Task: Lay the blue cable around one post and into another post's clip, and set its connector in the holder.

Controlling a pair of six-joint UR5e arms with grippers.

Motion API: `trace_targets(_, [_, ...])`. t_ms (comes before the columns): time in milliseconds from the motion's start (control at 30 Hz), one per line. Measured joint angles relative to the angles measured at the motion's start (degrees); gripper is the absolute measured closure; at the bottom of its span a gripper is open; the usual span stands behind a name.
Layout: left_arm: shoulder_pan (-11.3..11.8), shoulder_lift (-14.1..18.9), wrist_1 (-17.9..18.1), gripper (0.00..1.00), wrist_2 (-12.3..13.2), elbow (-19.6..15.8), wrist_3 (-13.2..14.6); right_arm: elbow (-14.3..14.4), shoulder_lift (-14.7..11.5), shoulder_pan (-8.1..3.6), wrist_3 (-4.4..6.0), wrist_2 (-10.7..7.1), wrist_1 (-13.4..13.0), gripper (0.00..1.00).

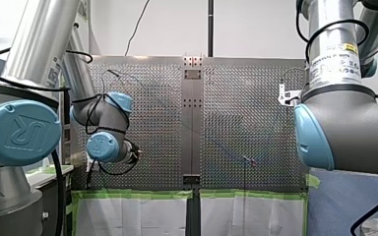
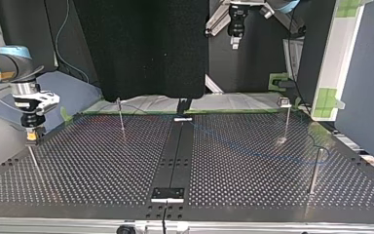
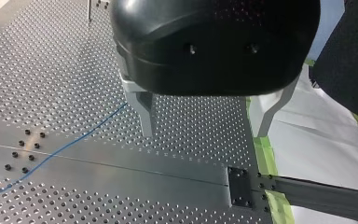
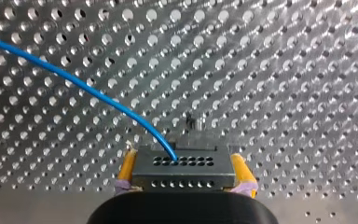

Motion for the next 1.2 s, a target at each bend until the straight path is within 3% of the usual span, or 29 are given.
trace_targets(267, [0.3, 0.0, 0.0, 0.01, 0.0, 0.0, 0.0, -0.8, 0.5, -0.24, 0.46, -3.11, -0.5, 1.0])
trace_targets(500, [0.6, 0.0, -0.1, 0.01, 0.0, 0.0, 0.1, -1.0, 0.5, -0.38, 2.12, -5.37, -0.9, 1.0])
trace_targets(933, [1.1, 0.0, -0.1, 0.01, 0.0, 0.0, 0.4, -1.0, 0.7, -0.76, 2.65, -5.68, -2.1, 1.0])
trace_targets(1200, [1.4, 0.0, -0.1, 0.01, 0.1, 0.0, 0.6, -1.2, 0.8, -1.01, 3.97, -5.57, -2.9, 1.0])
